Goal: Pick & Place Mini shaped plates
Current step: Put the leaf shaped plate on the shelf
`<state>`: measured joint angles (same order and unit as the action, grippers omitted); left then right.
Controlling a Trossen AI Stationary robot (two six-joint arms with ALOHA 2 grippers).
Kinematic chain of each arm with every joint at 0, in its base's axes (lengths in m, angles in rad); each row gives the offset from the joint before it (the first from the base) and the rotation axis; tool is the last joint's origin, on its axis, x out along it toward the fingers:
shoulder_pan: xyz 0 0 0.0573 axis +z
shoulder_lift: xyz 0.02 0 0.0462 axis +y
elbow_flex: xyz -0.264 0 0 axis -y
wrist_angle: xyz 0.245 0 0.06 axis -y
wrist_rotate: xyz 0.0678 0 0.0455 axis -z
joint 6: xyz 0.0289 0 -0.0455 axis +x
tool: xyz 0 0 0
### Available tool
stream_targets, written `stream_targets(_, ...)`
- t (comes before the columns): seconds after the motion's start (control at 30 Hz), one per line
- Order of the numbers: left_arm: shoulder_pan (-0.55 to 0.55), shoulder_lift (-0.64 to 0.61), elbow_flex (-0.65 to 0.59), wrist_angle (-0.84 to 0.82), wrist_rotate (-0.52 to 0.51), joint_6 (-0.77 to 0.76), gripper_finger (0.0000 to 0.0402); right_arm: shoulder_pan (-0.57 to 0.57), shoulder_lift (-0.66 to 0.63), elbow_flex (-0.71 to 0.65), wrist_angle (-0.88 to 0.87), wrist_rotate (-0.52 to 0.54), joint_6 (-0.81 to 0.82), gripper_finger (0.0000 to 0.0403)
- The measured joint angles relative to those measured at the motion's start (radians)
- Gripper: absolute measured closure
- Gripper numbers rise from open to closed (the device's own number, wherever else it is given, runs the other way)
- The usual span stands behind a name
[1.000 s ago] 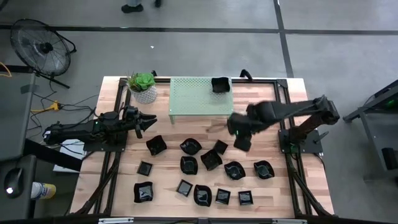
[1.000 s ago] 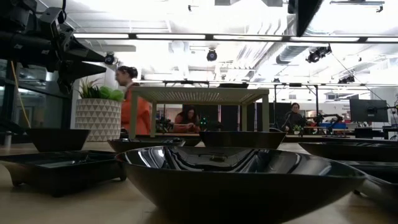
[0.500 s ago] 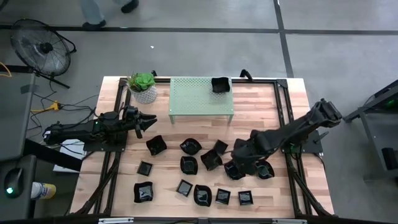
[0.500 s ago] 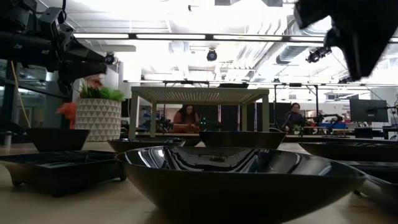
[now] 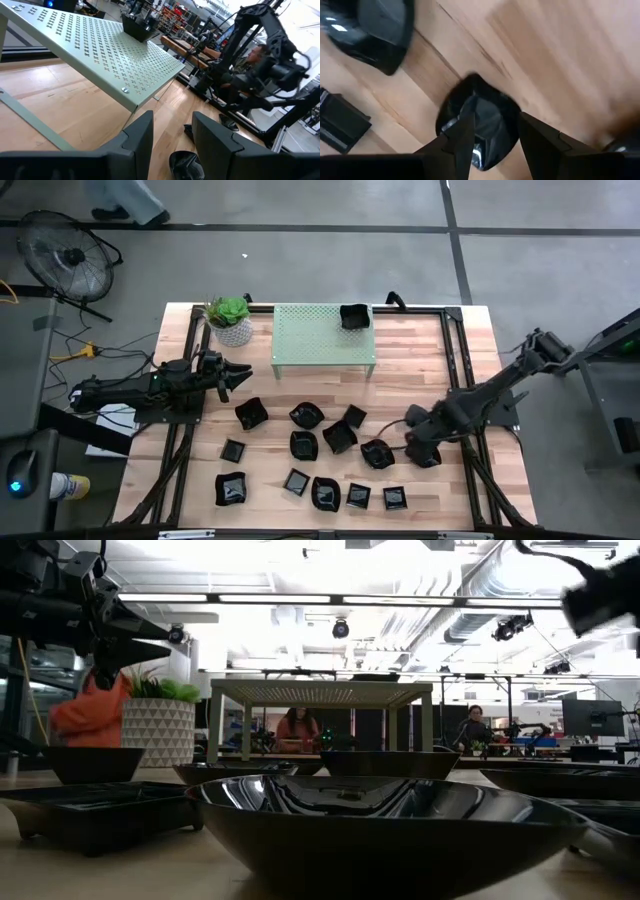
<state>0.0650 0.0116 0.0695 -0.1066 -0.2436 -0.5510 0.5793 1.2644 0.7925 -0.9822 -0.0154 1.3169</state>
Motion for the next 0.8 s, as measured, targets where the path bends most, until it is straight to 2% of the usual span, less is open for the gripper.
stream_targets(0.1, 0.0, 0.0, 0.0, 0.0, 0.0, 0.0, 0.0268, 0.038, -0.049, -0.082, 0.082, -0.029, 0.115, 0.0258)
stream_targets(0.23, 0.0, 0.0, 0.0, 0.0, 0.0, 0.0, 0.0268, 0.071, -0.066, -0.139, 0.146, -0.039, 0.179, 0.0258)
stream_targets(0.8, 0.0, 0.0, 0.0, 0.0, 0.0, 0.0, 0.0268, 0.075, -0.06, -0.156, 0.087, -0.045, 0.285, 0.0258)
